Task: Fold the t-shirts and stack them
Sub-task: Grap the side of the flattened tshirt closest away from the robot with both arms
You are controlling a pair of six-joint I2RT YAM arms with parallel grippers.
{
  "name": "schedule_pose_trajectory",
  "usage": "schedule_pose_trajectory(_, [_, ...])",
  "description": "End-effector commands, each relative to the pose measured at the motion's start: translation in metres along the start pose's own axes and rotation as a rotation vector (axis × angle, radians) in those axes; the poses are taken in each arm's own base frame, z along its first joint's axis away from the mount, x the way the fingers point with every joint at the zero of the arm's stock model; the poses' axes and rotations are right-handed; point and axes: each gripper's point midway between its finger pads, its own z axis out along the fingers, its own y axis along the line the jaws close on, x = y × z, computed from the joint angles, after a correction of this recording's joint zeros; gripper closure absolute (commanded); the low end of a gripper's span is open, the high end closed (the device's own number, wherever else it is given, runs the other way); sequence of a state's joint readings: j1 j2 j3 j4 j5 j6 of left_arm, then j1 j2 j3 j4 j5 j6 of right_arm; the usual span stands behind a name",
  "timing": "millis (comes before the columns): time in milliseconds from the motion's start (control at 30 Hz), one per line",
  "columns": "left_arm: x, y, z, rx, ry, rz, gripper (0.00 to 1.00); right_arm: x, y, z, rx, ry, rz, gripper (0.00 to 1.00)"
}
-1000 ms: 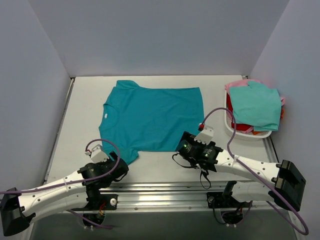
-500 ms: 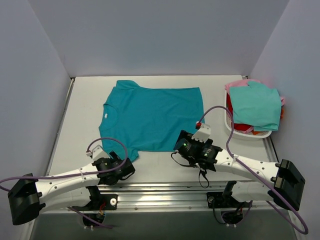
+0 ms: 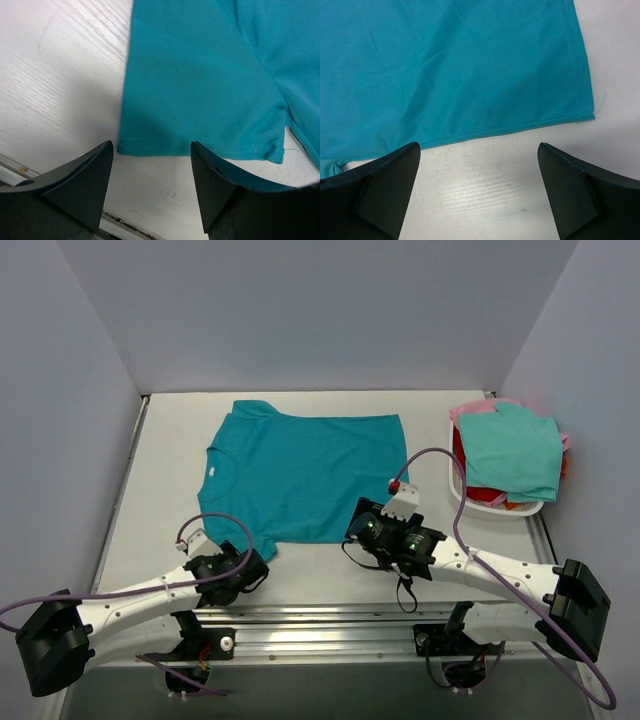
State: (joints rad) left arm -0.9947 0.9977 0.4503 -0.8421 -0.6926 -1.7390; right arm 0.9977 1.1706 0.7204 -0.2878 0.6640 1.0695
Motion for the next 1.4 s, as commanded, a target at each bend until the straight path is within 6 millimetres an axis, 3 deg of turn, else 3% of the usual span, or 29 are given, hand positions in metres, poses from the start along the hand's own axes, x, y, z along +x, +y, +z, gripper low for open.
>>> schedule_pose_trajectory(0, [0.006, -0.023, 0.0, 0.086, 0.057, -0.032, 0.28, -0.014, 0.005, -0.004, -0.018, -0.018, 0.02, 0.01])
schedule_pose_trajectory(100, [0.019, -0.042, 0.001, 0.182, 0.116, -0.068, 0.28, -0.017, 0.006, -0.005, -0.027, -0.023, 0.024, 0.01])
schedule_pose_trajectory(267, [0.029, -0.024, 0.02, 0.081, 0.103, -0.057, 0.28, -0.015, 0.005, -0.002, -0.024, -0.011, 0.011, 0.01])
schedule_pose_trajectory(433, [0.036, -0.021, 0.029, 0.071, 0.11, -0.074, 0.29, -0.017, 0.003, -0.003, -0.022, -0.016, 0.012, 0.01])
schedule_pose_trajectory(700, [0.035, -0.02, 0.028, 0.077, 0.111, -0.065, 0.6, -0.017, -0.001, -0.001, -0.011, -0.013, 0.02, 0.01])
schedule_pose_trajectory(867, [0.036, -0.02, 0.028, 0.079, 0.113, -0.061, 0.72, -0.016, -0.003, 0.0, -0.006, -0.008, 0.019, 0.01])
schedule_pose_trajectory(933, [0.035, -0.018, 0.027, 0.073, 0.111, -0.055, 0.88, -0.017, -0.003, -0.001, -0.007, -0.011, 0.025, 0.01])
schedule_pose_trajectory(1000, [0.028, -0.015, 0.023, 0.055, 0.095, -0.03, 0.97, -0.018, -0.006, -0.001, 0.004, -0.019, 0.024, 0.01])
schedule_pose_trajectory(1033, [0.024, -0.015, 0.019, 0.05, 0.085, -0.016, 0.98, -0.017, -0.008, -0.001, 0.012, -0.021, 0.031, 0.01])
schedule_pose_trajectory(1067, [0.015, -0.028, 0.009, 0.083, 0.061, -0.018, 0.98, -0.017, -0.011, 0.0, 0.021, -0.024, 0.032, 0.01])
schedule_pose_trajectory(1100, [0.01, -0.02, 0.004, 0.053, 0.044, 0.017, 0.98, -0.016, -0.013, 0.001, 0.03, -0.027, 0.035, 0.01])
schedule_pose_trajectory(1367, [-0.032, -0.02, -0.028, 0.108, -0.036, 0.058, 0.98, 0.012, -0.028, 0.027, 0.054, 0.09, 0.094, 0.0])
